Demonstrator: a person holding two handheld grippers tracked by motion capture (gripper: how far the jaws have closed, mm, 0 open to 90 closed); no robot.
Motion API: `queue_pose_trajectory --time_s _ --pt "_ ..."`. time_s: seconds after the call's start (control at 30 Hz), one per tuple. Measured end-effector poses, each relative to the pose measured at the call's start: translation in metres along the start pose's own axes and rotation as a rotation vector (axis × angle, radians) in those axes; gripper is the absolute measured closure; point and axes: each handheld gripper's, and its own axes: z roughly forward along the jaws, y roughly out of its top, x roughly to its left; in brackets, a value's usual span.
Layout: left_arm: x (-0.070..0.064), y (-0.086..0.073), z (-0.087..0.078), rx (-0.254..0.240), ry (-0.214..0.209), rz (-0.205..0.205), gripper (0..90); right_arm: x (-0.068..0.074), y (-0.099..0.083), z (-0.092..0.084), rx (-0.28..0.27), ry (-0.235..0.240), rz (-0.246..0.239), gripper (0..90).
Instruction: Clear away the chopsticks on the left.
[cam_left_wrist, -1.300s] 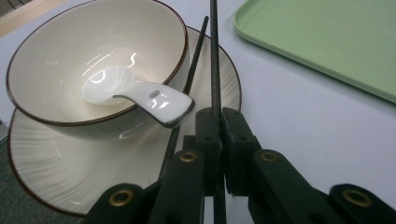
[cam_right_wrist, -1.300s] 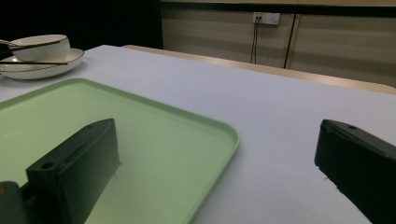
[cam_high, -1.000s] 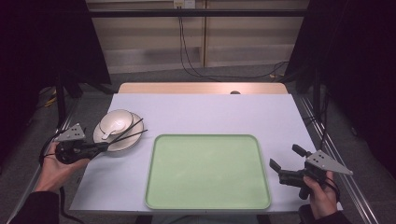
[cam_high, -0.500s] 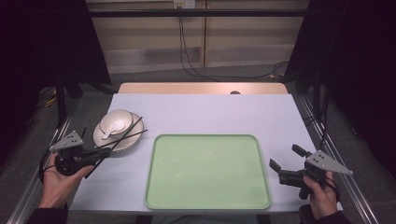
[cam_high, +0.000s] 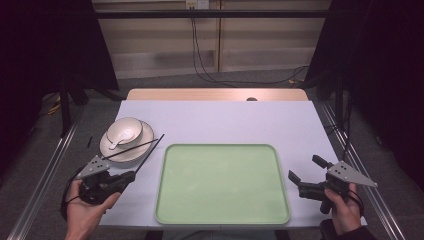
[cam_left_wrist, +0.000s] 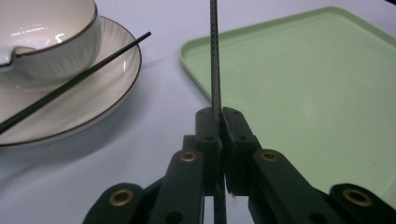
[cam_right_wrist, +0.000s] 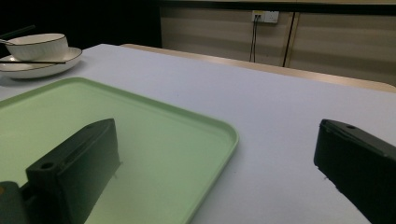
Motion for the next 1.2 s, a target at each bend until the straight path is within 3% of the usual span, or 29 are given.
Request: queue_pose_trajectory --time_s 0.07,0.2,0.37,0.6,0.8,0.83,1.07,1.2 --pt "-0.010 0.000 0.006 0.015 0.017 -0.040 86.4 0.000 0.000 0.000 0.000 -0.002 -0.001 0.0" --pt "-0.016 0.000 0.011 0.014 0.024 -0.089 86.4 0.000 0.000 0.001 -0.003 0.002 -0.006 0.0" --pt "-0.023 -0.002 0.023 0.046 0.019 -0.115 86.4 0.000 0.000 0.000 -0.002 0.001 -0.008 0.0" --pt "-0.037 -0.002 0.038 0.105 0.039 -0.190 86.4 0.001 0.000 0.001 -0.001 0.002 -0.010 0.0" --pt "-0.046 0.002 0.049 0.102 0.077 -0.219 86.3 0.002 0.000 0.001 -0.002 0.018 -0.024 0.0" --pt "-0.049 0.003 0.055 0.118 0.075 -0.243 86.4 0.003 0.000 0.001 0.002 0.022 -0.020 0.0" --pt "-0.058 0.004 0.072 0.156 0.089 -0.258 86.4 0.002 0.000 0.001 0.000 0.023 -0.021 0.1" --pt "-0.060 0.003 0.080 0.204 0.093 -0.269 86.4 0.002 0.000 0.000 0.002 0.025 -0.023 0.1"
